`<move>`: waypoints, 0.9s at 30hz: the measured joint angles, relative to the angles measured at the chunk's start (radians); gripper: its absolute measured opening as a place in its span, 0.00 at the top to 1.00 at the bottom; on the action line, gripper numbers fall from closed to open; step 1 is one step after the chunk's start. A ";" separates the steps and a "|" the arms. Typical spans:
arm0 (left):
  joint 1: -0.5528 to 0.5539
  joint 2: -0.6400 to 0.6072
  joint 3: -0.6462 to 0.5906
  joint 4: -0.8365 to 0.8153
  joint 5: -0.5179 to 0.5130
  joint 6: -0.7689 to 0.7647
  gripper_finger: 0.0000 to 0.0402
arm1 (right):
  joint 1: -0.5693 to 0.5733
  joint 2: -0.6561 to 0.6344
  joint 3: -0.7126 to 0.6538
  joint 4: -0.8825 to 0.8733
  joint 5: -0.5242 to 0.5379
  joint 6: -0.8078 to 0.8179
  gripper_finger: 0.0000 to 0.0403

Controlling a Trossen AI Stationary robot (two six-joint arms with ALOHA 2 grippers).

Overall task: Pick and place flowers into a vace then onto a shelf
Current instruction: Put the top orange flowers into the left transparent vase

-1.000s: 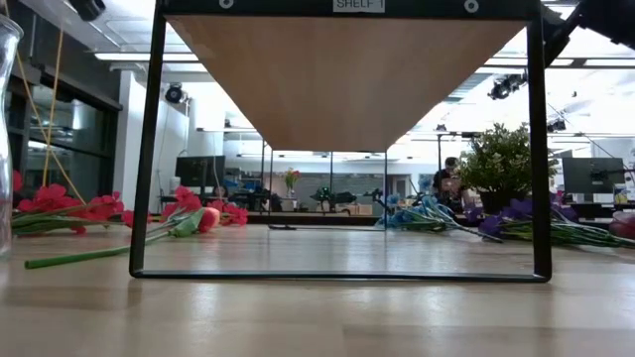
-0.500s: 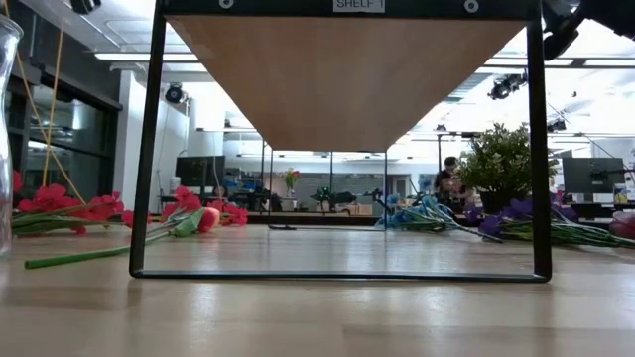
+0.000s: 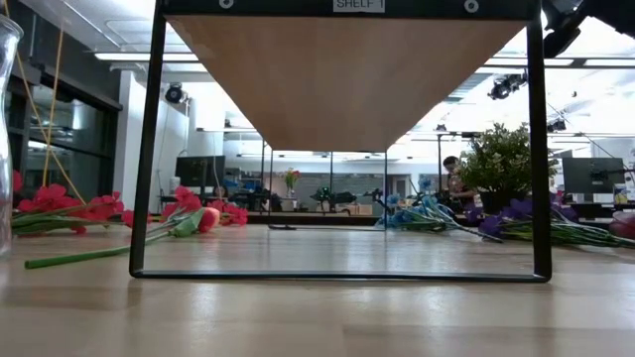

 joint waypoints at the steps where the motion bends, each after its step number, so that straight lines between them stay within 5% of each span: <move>1: 0.000 0.023 0.020 -0.032 -0.018 -0.002 0.08 | 0.000 0.000 0.000 0.000 0.000 0.000 0.34; 10: 0.000 0.193 0.125 -0.427 -0.195 -0.188 0.08 | 0.000 0.000 0.000 0.005 -0.020 0.008 0.34; 27: 0.000 0.256 0.125 -0.456 -0.270 -0.283 0.08 | 0.000 0.000 0.000 0.024 -0.026 0.008 0.34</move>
